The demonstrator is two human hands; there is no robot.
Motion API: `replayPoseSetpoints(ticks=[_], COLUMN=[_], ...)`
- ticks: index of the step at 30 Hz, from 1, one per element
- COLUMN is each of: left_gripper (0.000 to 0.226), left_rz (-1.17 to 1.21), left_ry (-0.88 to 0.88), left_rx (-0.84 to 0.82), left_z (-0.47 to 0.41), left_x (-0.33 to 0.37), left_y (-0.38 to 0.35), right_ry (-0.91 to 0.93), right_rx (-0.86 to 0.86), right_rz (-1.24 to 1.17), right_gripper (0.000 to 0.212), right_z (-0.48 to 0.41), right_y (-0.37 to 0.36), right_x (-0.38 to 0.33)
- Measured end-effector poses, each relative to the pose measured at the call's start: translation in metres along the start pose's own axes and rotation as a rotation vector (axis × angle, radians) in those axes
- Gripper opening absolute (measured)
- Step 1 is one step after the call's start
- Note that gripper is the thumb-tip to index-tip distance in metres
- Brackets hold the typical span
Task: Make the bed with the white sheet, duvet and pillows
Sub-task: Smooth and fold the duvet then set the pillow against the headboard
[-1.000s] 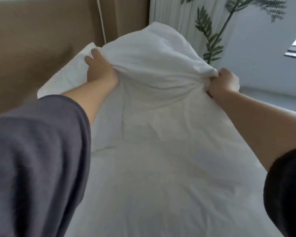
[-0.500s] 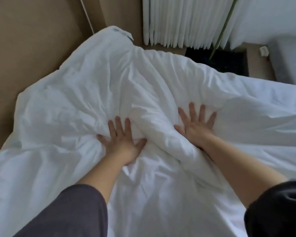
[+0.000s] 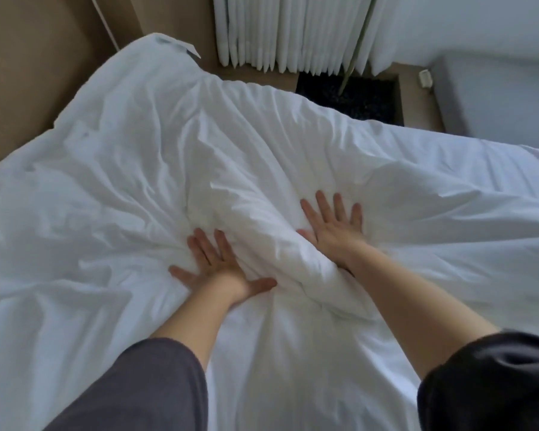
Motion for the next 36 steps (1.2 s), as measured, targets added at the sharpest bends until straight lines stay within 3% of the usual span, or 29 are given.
replayPoseSetpoints(ticks=[4,7,11,14,17,19,23,25,29,32,34,36], left_gripper=[0.157,0.155,0.151,0.145,0.136,0.124,0.074,0.060,0.071,0.084,0.082,0.077], left_rz=[-0.008,-0.020,-0.047,-0.052,-0.058,-0.046,0.064,0.091,0.134,0.211,0.094,-0.064], left_ry=[0.021,0.036,0.074,0.107,0.134,0.157,0.180,0.179,0.086,-0.080,-0.242,-0.388], left_rx=[-0.032,-0.035,-0.002,0.106,0.230,0.278,0.371,0.372,0.273,0.456,0.596,0.592], left_z=[-0.003,-0.003,-0.001,0.000,0.003,0.010,0.040,0.057,0.102,0.147,0.170,0.176], left_x=[-0.002,-0.001,0.002,0.009,0.016,0.021,0.044,0.061,0.126,0.200,0.257,0.303], left_y=[-0.002,-0.001,0.004,0.007,0.010,0.008,-0.011,-0.024,-0.050,-0.044,-0.031,-0.033], right_ry=[-0.049,-0.199,-0.472,-0.636,-0.781,-0.713,-0.525,-0.449,-0.339,-0.276,-0.246,-0.202], right_rx=[0.067,0.121,0.156,0.080,-0.102,-0.147,-0.024,-0.035,-0.014,-0.020,-0.021,-0.015], right_rz=[0.130,0.246,0.084,0.045,-0.101,-0.134,-0.221,-0.278,-0.317,-0.305,-0.305,-0.298], right_gripper=[0.065,0.066,0.076,0.092,0.110,0.112,0.110,0.111,0.110,0.109,0.107,0.104], right_z=[0.035,0.059,0.100,0.133,0.160,0.155,0.127,0.120,0.122,0.123,0.123,0.124], right_y=[0.001,0.019,0.042,0.046,0.018,-0.011,-0.047,-0.054,-0.058,-0.055,-0.052,-0.054], right_x=[0.027,0.075,0.166,0.245,0.314,0.325,0.322,0.329,0.337,0.337,0.339,0.339])
Point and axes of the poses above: each hand's wrist, its own z-axis away from the middle knuckle, its own y-axis out of the back of the hand, x = y × z, the point moved 8 cm from there along -z, towards the middle knuckle, and after that the axes turned 6 degrees about -x, right-handed, at the moved point
